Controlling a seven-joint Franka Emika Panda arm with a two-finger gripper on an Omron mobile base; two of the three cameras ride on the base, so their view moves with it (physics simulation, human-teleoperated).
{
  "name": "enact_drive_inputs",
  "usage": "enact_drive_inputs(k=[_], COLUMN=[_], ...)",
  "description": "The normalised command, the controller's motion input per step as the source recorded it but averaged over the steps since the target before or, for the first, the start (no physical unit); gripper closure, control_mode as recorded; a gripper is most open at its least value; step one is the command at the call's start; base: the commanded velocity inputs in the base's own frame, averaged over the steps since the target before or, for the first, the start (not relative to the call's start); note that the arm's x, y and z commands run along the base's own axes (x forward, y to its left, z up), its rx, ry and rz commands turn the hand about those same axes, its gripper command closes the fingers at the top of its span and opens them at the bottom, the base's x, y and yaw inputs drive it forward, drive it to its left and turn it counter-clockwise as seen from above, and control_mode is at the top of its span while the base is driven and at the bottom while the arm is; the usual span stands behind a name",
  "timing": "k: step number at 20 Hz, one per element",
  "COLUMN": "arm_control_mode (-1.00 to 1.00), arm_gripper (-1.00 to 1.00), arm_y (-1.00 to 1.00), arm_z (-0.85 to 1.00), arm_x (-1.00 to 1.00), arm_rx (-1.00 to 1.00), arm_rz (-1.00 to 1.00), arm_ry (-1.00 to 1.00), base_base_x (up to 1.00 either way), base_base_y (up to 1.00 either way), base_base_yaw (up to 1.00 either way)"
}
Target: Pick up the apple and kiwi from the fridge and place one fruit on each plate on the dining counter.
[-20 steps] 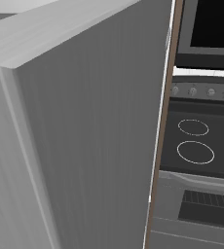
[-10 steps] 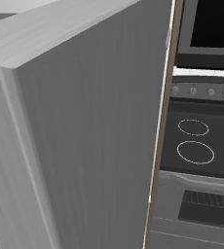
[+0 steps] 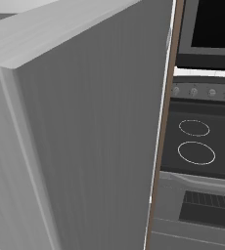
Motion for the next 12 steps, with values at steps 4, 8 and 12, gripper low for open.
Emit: enact_drive_inputs(k=[4,8,12], arm_control_mode=[-1.00,-1.00,-1.00], arm_gripper=[-1.00,-1.00,-1.00], arm_y=[0.00,0.00,0.01], arm_z=[-0.03,-0.02,0.00], arm_x=[0.66,0.80,0.48], arm_rx=[-0.09,-0.05,0.00], arm_rz=[0.01,0.07,0.08], arm_ry=[0.00,0.00,0.05], base_base_x=[0.00,0.00,0.00], base_base_y=[0.00,0.00,0.00], base_base_yaw=[0.00,0.00,0.00])
